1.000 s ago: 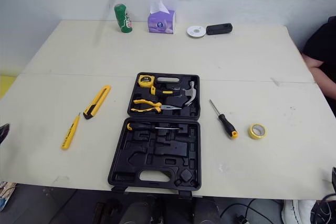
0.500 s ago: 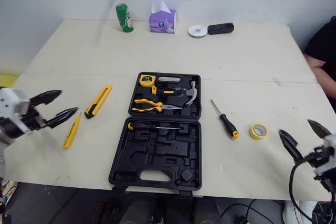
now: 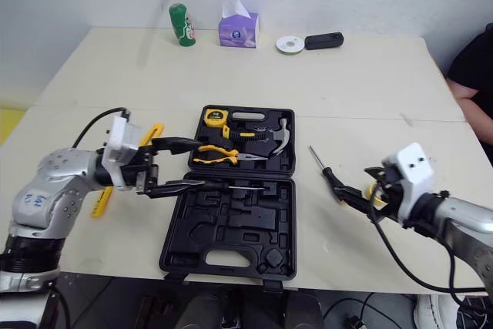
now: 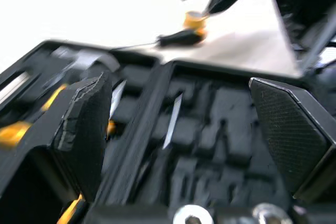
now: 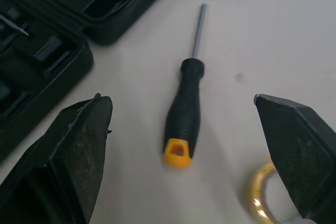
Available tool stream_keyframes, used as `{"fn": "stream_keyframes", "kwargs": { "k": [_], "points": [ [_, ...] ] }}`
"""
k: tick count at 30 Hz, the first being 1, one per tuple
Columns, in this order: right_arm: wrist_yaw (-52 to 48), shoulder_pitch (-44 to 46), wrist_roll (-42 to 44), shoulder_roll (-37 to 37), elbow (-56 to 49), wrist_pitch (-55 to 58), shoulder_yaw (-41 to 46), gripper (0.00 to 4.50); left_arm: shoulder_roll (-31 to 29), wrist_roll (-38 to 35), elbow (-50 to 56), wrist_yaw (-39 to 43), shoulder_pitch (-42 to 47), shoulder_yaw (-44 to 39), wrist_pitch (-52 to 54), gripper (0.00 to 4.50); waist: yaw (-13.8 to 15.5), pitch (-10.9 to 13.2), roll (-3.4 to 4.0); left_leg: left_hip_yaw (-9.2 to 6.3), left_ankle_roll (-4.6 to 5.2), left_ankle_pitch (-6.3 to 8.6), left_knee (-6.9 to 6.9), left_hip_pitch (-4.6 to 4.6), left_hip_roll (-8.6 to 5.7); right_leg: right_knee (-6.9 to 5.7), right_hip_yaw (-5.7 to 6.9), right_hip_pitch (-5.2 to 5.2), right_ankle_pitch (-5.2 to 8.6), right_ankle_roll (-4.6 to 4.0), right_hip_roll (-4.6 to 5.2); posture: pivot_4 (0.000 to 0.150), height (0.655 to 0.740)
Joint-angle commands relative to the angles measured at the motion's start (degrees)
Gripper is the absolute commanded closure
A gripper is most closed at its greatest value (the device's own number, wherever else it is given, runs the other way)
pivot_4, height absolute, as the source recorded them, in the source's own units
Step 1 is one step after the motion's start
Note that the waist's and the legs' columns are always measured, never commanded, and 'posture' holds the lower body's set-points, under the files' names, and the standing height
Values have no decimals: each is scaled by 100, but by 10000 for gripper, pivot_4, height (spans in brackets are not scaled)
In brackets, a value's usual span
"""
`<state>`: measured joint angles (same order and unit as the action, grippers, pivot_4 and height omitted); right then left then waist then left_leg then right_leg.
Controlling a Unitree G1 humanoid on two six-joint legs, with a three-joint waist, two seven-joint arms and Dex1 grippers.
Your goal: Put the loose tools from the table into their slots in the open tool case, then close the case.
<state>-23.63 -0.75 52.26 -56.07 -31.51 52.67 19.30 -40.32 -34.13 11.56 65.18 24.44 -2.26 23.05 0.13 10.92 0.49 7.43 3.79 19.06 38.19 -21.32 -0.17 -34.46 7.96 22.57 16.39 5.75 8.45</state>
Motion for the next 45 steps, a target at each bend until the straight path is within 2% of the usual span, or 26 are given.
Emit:
{"fn": "stream_keyframes", "kwargs": {
  "k": [1, 7, 16, 23, 33, 36, 41, 42, 45],
  "points": [
    [168, 159, 92, -92, -140, 508, 2, 0, -16, -167, 364, -16, -3, -41, 142, 917, 4, 0, 0, 0, 0, -1, 0, -1, 0, -1, 1, 0, 0, 0, -1, 1500, 7400],
    [462, 474, -281, 193, 9, 785, -382, 0, 70, -196, 613, -80, -73, 14, 280, 917, 18, 0, -2, 1, 10, -11, 4, -11, -2, -1, 2, -1, -6, 11, -4, 1500, 7400],
    [278, 609, -822, 269, 285, 867, -831, 0, 115, -237, 864, -274, -105, -62, 396, 917, 30, 0, -2, 3, 10, -13, 5, -15, -3, 0, 2, -1, -7, 14, -9, 1500, 7400],
    [217, 978, -1028, 520, 511, 960, -1149, 0, 34, -429, 1075, -113, -176, -16, 544, 917, 3, 0, -2, 2, 7, -16, 4, -14, -2, 0, 0, -1, -7, 14, -12, 1500, 7400],
    [277, 1034, -1326, 841, 662, 1020, -1063, 0, -15, -460, 1153, -91, -296, -37, 565, 917, 10, 0, -2, 0, 6, -17, 5, -15, -2, 0, 0, -2, -7, 14, -13, 1500, 7400],
    [234, 907, -1518, 884, 617, 897, -1190, 7936, -35, -460, 1155, -59, -301, -26, 577, 0, 6, 0, -2, 0, 6, -16, 5, -14, -2, 0, 0, -2, -7, 14, -13, 1500, 7400],
    [235, 896, -1597, 1088, 590, 942, -1141, 31728, -72, -481, 1120, 7, -247, -17, 604, 0, -11, -1, -4, 0, 5, -17, 3, -14, -1, 0, 0, -2, -7, 13, -17, 1500, 7400],
    [234, 895, -1625, 1113, 585, 940, -1128, 35304, -80, -481, 1116, 24, -240, -11, 603, 0, -16, -2, -5, 0, 4, -17, 3, -14, -1, 0, -1, -2, -7, 14, -17, 1500, 7400],
    [307, 875, -1656, 1243, 553, 991, -993, 35118, -144, -556, 1139, 118, -238, 5, 697, 0, -19, -3, -7, 0, 3, -17, 3, -12, 0, -1, -2, -2, -7, 13, -18, 1500, 7400]
  ]
}}
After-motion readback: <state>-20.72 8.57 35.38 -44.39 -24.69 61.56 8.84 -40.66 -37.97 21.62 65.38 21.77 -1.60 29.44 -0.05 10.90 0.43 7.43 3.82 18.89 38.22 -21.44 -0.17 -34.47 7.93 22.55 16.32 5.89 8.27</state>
